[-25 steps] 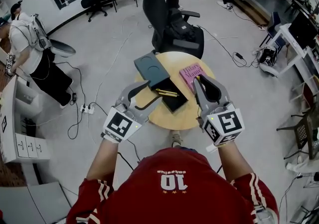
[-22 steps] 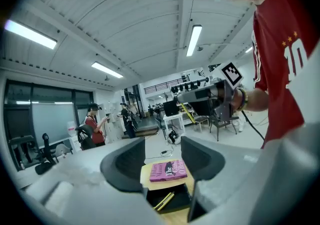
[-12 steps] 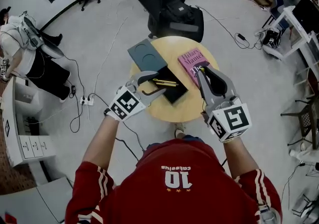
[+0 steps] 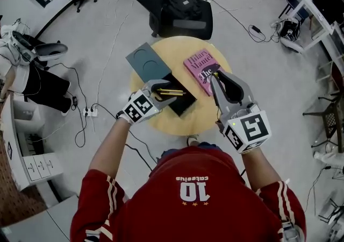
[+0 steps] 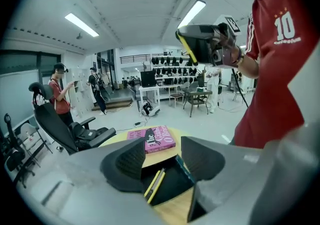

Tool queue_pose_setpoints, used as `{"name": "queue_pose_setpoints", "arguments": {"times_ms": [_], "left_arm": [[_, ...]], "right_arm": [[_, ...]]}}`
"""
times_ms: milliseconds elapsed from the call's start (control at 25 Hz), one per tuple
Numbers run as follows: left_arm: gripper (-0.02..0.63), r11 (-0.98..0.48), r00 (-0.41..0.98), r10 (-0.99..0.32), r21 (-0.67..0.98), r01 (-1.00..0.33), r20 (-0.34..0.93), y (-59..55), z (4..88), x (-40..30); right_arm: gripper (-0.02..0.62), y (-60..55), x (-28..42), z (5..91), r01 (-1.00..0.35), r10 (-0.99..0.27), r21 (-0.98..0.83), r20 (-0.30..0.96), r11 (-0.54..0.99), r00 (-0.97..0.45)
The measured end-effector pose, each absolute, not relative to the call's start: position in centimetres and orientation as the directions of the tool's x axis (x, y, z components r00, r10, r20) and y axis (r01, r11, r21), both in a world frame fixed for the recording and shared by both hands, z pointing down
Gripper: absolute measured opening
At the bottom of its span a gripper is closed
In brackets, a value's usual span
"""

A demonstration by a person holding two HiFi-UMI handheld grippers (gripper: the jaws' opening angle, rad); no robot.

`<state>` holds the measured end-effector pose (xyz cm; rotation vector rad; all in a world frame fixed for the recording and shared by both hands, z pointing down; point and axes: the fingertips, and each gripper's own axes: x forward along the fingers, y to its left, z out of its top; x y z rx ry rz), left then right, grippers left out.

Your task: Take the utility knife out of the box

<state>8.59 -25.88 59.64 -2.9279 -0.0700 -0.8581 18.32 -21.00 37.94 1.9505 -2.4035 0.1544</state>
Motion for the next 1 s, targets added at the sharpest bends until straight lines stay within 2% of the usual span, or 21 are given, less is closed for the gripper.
{"name": "queue_pose_setpoints", "arguments": {"times_ms": [240, 560, 1000], "left_arm": [[0.222, -0.984, 0.743, 0.131, -0.007, 0.180, 0.656, -26.4, 65.5, 10.0], [0.222, -0.958, 0.595, 0.216, 0.050, 0.283, 0.774, -26.8, 73.3, 11.1], [0.221, -0.931, 0.347, 0.252, 0.128, 0.342, 0.903, -27.1, 81.1, 10.5]], "right_arm": [[0.040, -22.4, 20.5, 39.0, -0.980, -0.974, -0.068, 0.113, 0.189, -0.196], [0.040, -23.2, 22.6, 41.3, -0.984, -0.974, -0.084, 0.154, 0.156, -0.167], [0.040, -21.8, 25.6, 42.2, -0.995, -0.977, -0.070, 0.197, 0.071, -0.083]]}}
